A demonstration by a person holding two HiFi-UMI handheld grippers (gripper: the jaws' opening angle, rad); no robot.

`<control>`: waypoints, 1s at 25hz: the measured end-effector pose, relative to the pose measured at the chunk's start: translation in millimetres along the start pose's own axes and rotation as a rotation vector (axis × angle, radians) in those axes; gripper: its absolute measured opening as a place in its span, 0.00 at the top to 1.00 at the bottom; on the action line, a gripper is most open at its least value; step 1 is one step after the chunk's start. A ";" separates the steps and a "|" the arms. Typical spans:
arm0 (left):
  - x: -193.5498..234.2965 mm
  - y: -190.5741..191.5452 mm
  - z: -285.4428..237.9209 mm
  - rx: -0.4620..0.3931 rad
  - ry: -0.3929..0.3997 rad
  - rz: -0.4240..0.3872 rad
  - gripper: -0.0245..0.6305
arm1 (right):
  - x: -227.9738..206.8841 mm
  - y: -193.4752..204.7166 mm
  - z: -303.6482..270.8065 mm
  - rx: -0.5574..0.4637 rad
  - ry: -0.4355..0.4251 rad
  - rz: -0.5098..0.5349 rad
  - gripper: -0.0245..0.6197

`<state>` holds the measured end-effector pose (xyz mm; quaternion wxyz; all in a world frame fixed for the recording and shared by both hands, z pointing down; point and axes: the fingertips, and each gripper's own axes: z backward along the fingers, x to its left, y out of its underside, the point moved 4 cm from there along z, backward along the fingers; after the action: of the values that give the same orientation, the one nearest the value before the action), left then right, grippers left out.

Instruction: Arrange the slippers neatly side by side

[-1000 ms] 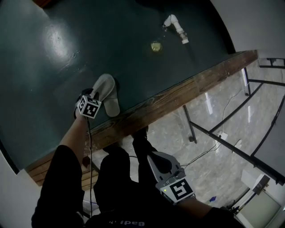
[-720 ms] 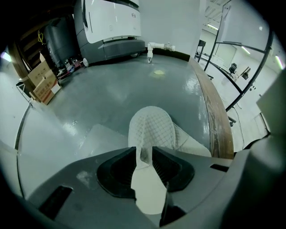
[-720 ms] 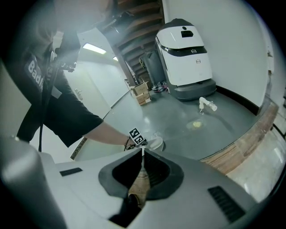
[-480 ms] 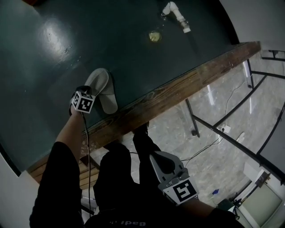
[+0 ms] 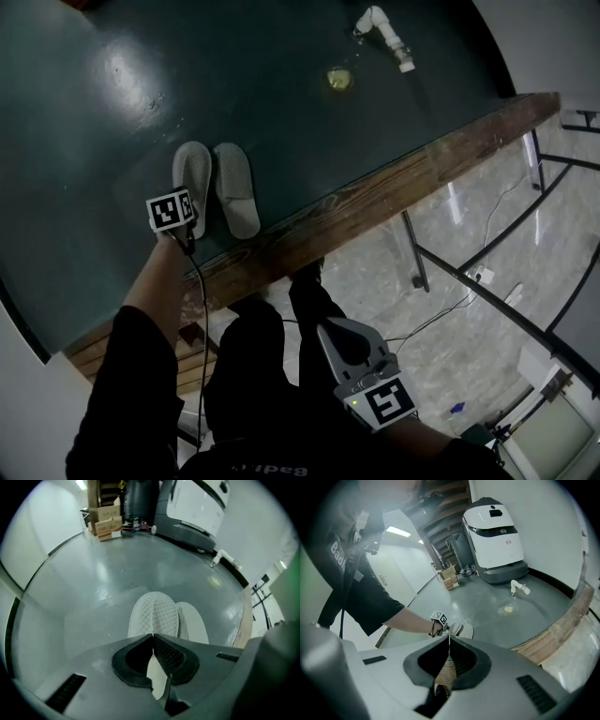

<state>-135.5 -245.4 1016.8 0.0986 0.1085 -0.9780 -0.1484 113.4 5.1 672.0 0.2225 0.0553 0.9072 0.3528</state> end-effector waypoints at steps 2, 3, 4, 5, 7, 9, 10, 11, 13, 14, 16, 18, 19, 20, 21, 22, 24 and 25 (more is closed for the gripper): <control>5.7 11.3 -1.0 0.011 -0.016 0.105 0.94 | -0.8 -0.8 -0.1 0.002 0.001 -0.001 0.96; 7.3 17.0 -2.0 0.016 -0.022 0.147 0.94 | -1.1 -0.9 -0.1 0.004 0.002 -0.002 0.96; 8.2 22.1 -3.1 0.018 -0.025 0.184 0.94 | -1.5 -0.8 0.0 0.006 0.003 -0.003 0.96; 8.2 26.8 -4.3 0.019 -0.027 0.220 0.94 | -2.0 -0.3 0.1 0.007 0.004 -0.002 0.96; 6.2 34.6 -6.2 0.018 -0.024 0.281 0.94 | -2.8 1.7 0.5 0.011 0.005 -0.001 0.96; 1.8 40.0 -8.3 0.016 -0.018 0.318 0.94 | -3.6 3.0 0.4 0.016 0.006 -0.001 0.96; -0.8 41.5 -9.4 0.014 -0.014 0.327 0.95 | -3.8 3.2 0.1 0.016 0.006 0.000 0.97; -2.9 42.6 -10.2 0.012 -0.011 0.329 0.94 | -3.7 3.3 -0.2 0.016 0.006 0.002 0.96; -4.8 43.4 -10.8 0.011 -0.011 0.317 0.94 | -3.3 3.9 -0.7 0.019 0.007 0.001 0.96; -5.0 43.0 -10.8 0.011 -0.013 0.308 0.94 | -3.4 4.0 -0.5 0.019 0.009 0.000 0.96; -5.8 42.0 -10.9 0.010 -0.006 0.295 0.94 | -4.4 4.3 0.8 0.019 0.015 -0.004 0.96; -6.1 40.9 -10.2 0.003 0.007 0.301 0.94 | -5.1 4.9 2.1 0.017 0.018 -0.009 0.97; -5.6 40.5 -9.0 -0.005 0.010 0.308 0.94 | -4.8 5.3 2.6 0.017 0.015 -0.011 0.96; -5.0 40.2 -6.7 -0.013 0.012 0.313 0.91 | -3.9 6.0 3.2 0.018 0.009 -0.012 0.97; -4.6 40.1 -3.3 -0.020 0.013 0.317 0.90 | -2.1 6.7 4.2 0.022 0.000 -0.013 0.96; -4.7 40.1 1.3 -0.024 0.014 0.319 0.88 | 0.2 6.9 5.4 0.025 -0.009 -0.013 0.96; -6.4 40.2 14.9 -0.026 0.013 0.319 0.88 | 5.6 5.3 8.9 0.030 -0.013 -0.013 0.96; -7.6 40.7 24.7 -0.025 0.009 0.315 0.88 | 9.0 2.7 11.6 0.032 -0.015 -0.013 0.96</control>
<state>-141.3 -199.1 1005.1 0.1264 -0.0470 -0.9805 -0.1427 110.3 16.6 663.0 0.2307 0.0560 0.9113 0.3363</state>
